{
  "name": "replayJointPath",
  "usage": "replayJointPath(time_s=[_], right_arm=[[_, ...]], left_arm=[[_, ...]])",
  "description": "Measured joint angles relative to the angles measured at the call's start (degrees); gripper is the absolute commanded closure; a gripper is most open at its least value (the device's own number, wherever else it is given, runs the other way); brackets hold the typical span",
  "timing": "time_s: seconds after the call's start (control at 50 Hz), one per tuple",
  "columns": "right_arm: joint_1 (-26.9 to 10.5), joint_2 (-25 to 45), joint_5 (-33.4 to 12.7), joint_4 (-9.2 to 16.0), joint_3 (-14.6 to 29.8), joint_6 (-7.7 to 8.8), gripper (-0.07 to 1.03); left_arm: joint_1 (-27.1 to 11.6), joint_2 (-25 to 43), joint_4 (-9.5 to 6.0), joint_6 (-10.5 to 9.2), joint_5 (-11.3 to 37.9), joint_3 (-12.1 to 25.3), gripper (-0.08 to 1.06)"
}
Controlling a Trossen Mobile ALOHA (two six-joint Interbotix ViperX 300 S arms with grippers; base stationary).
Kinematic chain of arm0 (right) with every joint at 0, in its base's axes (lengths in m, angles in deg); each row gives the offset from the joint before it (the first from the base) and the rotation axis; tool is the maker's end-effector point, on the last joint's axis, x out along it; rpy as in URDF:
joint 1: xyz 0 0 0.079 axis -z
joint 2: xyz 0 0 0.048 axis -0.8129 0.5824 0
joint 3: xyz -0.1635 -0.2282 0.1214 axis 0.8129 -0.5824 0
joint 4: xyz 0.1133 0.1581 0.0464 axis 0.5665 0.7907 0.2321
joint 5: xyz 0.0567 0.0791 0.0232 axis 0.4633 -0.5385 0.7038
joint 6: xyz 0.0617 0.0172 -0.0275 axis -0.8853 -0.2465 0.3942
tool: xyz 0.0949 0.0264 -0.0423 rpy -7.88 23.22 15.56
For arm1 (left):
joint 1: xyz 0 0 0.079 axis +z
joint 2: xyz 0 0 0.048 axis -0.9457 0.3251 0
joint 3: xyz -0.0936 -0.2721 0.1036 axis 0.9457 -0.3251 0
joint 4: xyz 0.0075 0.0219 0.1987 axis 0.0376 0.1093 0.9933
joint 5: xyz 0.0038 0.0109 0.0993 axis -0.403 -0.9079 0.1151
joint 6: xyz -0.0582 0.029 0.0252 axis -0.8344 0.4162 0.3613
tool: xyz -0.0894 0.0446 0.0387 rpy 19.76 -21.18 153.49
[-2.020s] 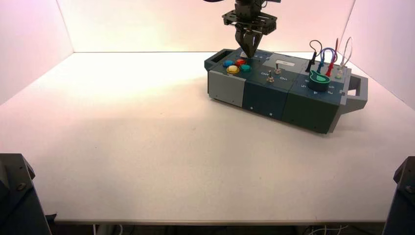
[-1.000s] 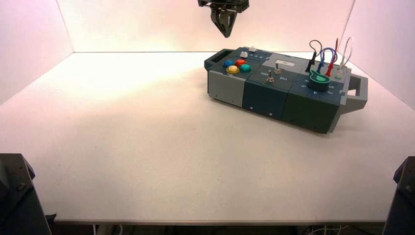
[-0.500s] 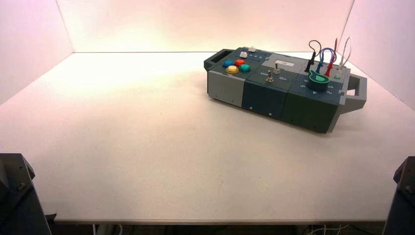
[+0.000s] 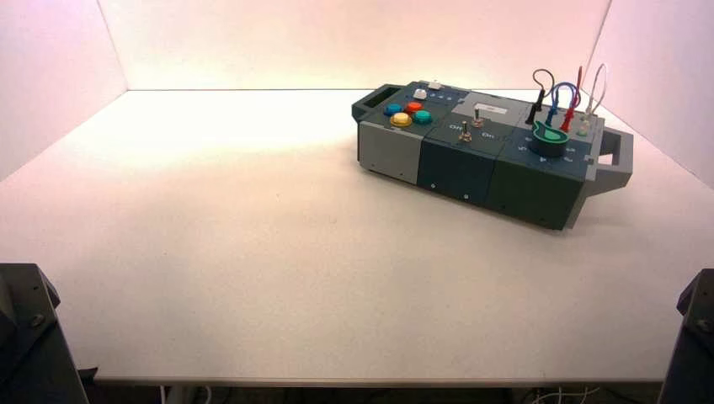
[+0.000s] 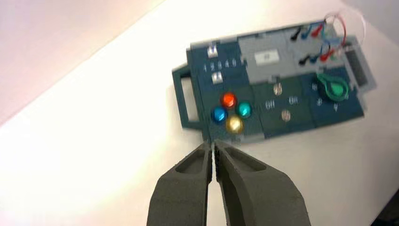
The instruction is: Move the bottom slider to position 2.
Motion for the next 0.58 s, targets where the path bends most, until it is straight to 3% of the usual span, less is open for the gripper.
replayJointPath(time_s=[0.22,0.38,0.58], right_arm=[[-0.2,0.4,0.0,0.0,0.0,0.09,0.51],[-0.4,0.4,0.0,0.0,0.0,0.09,0.51],[-0.4,0.4,0.0,0.0,0.0,0.09,0.51]], left_arm=[[-0.1,-2.8,-0.09,0.0,-2.0,-8.5,0.9],[-0.1,-2.7,0.0,0.0,-2.3,-11.5,0.9],[-0.1,-2.7,0.0,0.0,-3.5,-12.6,0.9]])
